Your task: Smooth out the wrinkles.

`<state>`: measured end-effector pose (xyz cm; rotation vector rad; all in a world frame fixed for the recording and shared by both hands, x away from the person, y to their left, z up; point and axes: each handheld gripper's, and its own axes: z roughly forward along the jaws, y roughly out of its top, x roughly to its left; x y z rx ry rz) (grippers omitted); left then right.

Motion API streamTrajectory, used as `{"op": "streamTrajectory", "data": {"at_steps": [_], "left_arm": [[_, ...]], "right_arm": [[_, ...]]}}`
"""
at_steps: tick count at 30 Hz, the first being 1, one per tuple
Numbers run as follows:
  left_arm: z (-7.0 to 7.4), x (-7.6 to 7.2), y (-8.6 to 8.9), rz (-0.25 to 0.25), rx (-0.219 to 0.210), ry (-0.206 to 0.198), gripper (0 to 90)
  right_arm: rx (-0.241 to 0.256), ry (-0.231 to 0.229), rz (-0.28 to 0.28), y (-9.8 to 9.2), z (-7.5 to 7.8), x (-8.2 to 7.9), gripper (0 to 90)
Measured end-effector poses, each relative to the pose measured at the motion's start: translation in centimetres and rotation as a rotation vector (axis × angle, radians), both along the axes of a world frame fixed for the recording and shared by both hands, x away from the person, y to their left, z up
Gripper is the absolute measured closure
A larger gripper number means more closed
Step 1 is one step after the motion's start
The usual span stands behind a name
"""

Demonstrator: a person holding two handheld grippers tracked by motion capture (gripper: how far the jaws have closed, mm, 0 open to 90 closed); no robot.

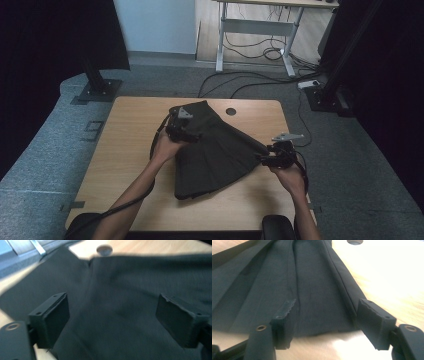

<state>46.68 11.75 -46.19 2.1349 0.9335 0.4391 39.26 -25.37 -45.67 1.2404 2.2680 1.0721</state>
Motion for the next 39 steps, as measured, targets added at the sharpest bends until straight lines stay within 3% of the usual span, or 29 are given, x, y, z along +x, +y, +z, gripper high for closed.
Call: {"op": "streamTrajectory", "data": {"at_steps": [3, 4, 11, 15, 16, 20, 25, 27, 32, 39], "left_arm": [[-1.1, -2.1, 0.9, 0.006, 0.002, 0.013, 6.1], [-1.5, -2.8, 1.1, 0.007, 0.002, 0.020, 4.3], [-5.2, -7.1, 2.1, 0.010, -0.025, 0.099, 1.0], [-7.4, -8.4, 2.2, 0.015, 0.001, 0.126, 0.6], [-7.7, -8.3, 2.4, 0.019, -0.013, 0.134, 0.6], [-8.3, -7.7, 3.3, 0.026, -0.040, 0.157, 0.0], [-7.8, -7.1, 4.7, 0.062, 0.036, 0.106, 0.0], [-7.6, -6.8, 5.7, 0.082, 0.058, 0.096, 0.0], [-7.6, -6.2, 8.3, 0.137, 0.102, 0.087, 0.3], [-8.0, -6.2, 11.0, 0.183, 0.053, 0.103, 1.7]], "right_arm": [[-0.022, 0.014, 0.000, 1.1, -1.2, 1.6, 28.5], [-0.012, 0.036, -0.010, 1.8, -2.2, 2.8, 25.1], [-0.059, 0.073, -0.018, 3.3, -5.0, 6.1, 22.6], [-0.060, 0.106, -0.043, 2.7, -6.9, 7.1, 26.2], [-0.061, 0.108, -0.042, 2.7, -7.3, 7.0, 26.6], [-0.079, 0.127, -0.029, 2.9, -8.0, 6.4, 28.3], [-0.127, 0.130, -0.016, 4.0, -8.0, 4.6, 26.6], [-0.134, 0.137, 0.008, 4.8, -7.9, 2.8, 26.5], [-0.115, 0.142, 0.023, 5.9, -7.9, 0.4, 25.9], [-0.101, 0.131, 0.047, 8.0, -8.1, -3.0, 23.4]]}}
